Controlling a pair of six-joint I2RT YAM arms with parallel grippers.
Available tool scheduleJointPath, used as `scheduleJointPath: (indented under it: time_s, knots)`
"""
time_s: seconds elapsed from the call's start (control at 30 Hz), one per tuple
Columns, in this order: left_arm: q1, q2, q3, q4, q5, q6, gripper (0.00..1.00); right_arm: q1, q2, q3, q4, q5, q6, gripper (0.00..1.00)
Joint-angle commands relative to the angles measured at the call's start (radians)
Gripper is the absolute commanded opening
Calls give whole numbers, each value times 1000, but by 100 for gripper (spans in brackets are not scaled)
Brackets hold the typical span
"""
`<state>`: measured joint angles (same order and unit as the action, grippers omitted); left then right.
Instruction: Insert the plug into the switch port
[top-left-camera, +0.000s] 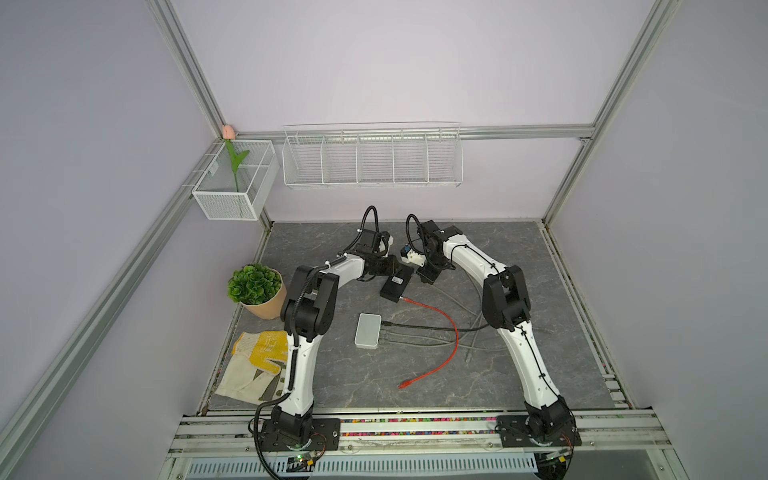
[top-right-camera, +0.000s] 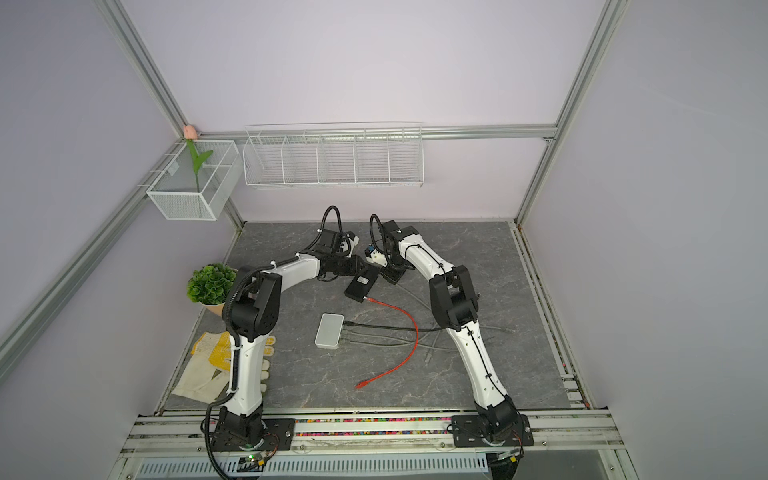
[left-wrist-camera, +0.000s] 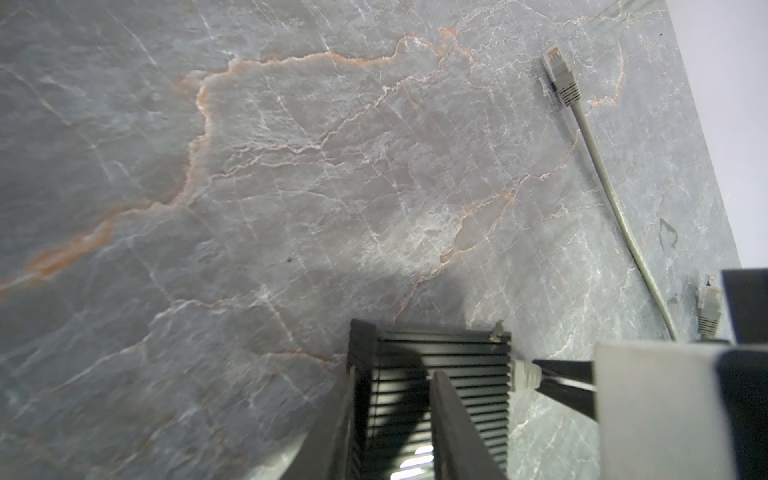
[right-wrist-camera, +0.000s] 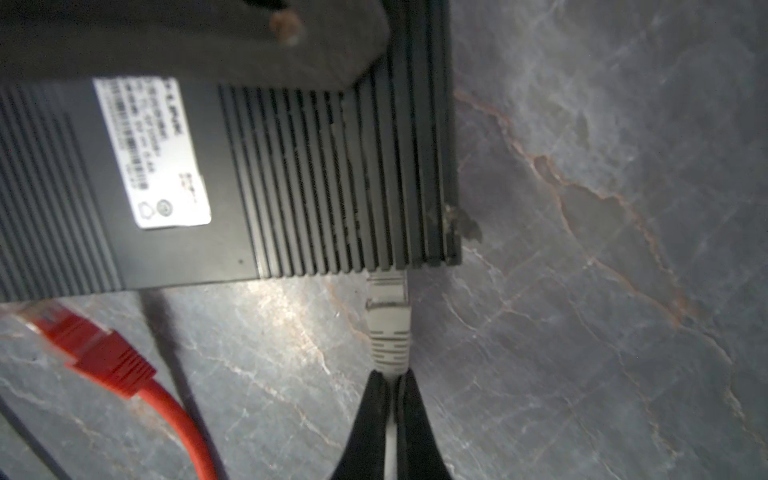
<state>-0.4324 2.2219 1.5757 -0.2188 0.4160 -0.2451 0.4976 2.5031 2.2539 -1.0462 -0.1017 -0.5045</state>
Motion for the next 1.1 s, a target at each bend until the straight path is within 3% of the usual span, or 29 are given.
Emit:
scheduleJointPath:
  time_s: [0.0,0.67,0.8,1.07]
  knots:
    - [-77,49,9,-102,177,42,30,32,-64,7,294,-166,6,7]
    - [-105,67,43,-146,265,132,30,31,-25,45,333,-222,-29,7]
    - [-100,61,51,-161,217,128,30,32,-6,64,310,-186,-27,7]
    - [29,-12,12,-93,95,6,32,15,-74,-43,279,-60,0,32]
